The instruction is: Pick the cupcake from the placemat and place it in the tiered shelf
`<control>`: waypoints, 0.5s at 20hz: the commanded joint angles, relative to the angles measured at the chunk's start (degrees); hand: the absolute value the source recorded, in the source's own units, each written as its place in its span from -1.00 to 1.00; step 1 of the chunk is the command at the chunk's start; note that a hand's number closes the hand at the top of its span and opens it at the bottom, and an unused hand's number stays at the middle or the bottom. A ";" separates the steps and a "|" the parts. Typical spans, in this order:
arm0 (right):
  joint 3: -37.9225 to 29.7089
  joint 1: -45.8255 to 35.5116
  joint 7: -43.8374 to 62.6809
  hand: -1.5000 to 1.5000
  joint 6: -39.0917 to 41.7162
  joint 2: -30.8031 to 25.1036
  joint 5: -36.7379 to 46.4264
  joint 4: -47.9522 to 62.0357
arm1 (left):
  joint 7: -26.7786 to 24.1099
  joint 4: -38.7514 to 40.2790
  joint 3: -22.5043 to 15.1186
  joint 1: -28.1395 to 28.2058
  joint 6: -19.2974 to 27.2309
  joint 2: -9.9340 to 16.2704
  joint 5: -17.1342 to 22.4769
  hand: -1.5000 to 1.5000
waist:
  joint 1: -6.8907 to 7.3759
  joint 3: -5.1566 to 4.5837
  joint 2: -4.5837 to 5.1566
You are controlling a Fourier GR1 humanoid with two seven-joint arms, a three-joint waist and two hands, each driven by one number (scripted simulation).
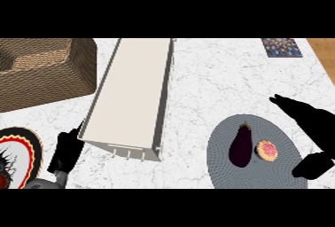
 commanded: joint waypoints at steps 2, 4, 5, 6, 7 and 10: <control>3.44 -0.58 9.88 -1.00 5.01 6.46 2.80 -2.87 | 2.74 -0.52 0.95 -1.83 -0.14 -1.16 -1.78 0.00 | -0.11 0.09 0.13; 6.87 -2.36 16.04 -1.00 6.04 10.15 5.18 -2.39 | 0.22 -0.86 1.57 1.50 -2.60 0.43 -0.75 0.00 | 0.39 0.07 0.16; 6.38 2.38 13.93 -1.00 4.49 8.67 7.39 -3.85 | -1.38 -0.74 0.66 2.93 1.20 -2.81 -2.98 0.00 | -0.10 0.09 0.09; 3.89 -0.78 17.40 -1.00 9.72 7.80 4.36 -5.29 | -0.38 -1.10 2.00 1.77 -3.94 0.48 -1.29 0.00 | -0.07 0.07 0.10; 8.18 -0.90 19.08 -1.00 6.18 13.87 8.40 -1.57 | -1.03 -1.17 2.30 2.34 -1.57 -0.45 -2.48 0.00 | 0.24 0.09 0.16; 5.24 2.42 18.40 -1.00 8.15 14.37 10.54 -3.89 | 1.31 -0.65 3.89 0.92 -3.25 -1.83 -3.00 0.00 | -0.20 0.10 0.12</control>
